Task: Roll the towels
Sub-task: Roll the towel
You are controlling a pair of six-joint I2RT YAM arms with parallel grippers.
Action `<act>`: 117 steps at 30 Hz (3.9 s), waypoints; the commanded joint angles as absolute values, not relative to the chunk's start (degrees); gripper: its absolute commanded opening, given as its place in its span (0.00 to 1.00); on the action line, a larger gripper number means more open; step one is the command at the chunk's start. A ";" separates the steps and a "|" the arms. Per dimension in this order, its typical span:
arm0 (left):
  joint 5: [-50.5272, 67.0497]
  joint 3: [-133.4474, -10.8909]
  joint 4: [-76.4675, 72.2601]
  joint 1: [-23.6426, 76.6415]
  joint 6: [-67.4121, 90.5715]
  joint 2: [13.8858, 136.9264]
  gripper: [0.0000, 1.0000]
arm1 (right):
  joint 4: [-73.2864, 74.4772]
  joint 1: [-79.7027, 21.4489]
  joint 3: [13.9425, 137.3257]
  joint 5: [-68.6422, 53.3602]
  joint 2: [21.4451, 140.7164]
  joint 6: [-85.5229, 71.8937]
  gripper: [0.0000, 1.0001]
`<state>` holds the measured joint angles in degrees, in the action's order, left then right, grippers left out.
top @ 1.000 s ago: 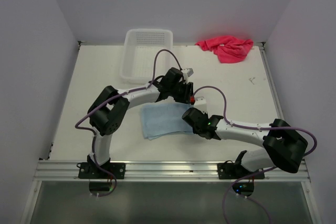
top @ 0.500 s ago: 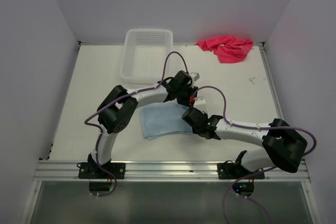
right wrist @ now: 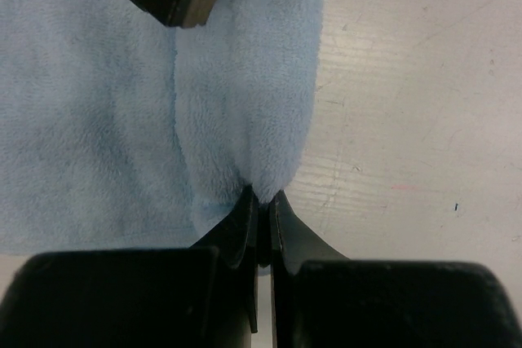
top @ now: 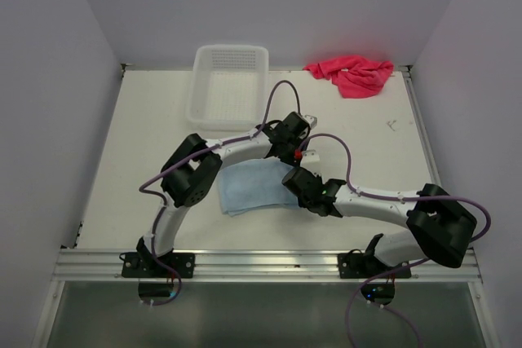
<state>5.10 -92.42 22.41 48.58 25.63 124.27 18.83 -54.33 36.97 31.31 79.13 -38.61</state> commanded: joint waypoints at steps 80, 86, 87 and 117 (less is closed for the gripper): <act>21.89 -57.40 -22.76 37.62 26.98 115.84 0.00 | 43.51 -69.08 63.55 52.65 108.90 -34.80 0.00; 21.88 -56.08 -23.82 37.44 27.25 116.45 0.00 | 42.10 -69.17 62.23 50.02 104.07 -35.51 0.19; 21.88 -55.99 -23.91 37.44 27.33 116.54 0.00 | 41.75 -69.08 62.05 49.66 102.76 -35.77 0.22; 21.62 -52.56 -25.58 37.44 27.60 116.54 0.00 | 6.51 -40.70 32.97 3.35 63.46 -43.58 0.57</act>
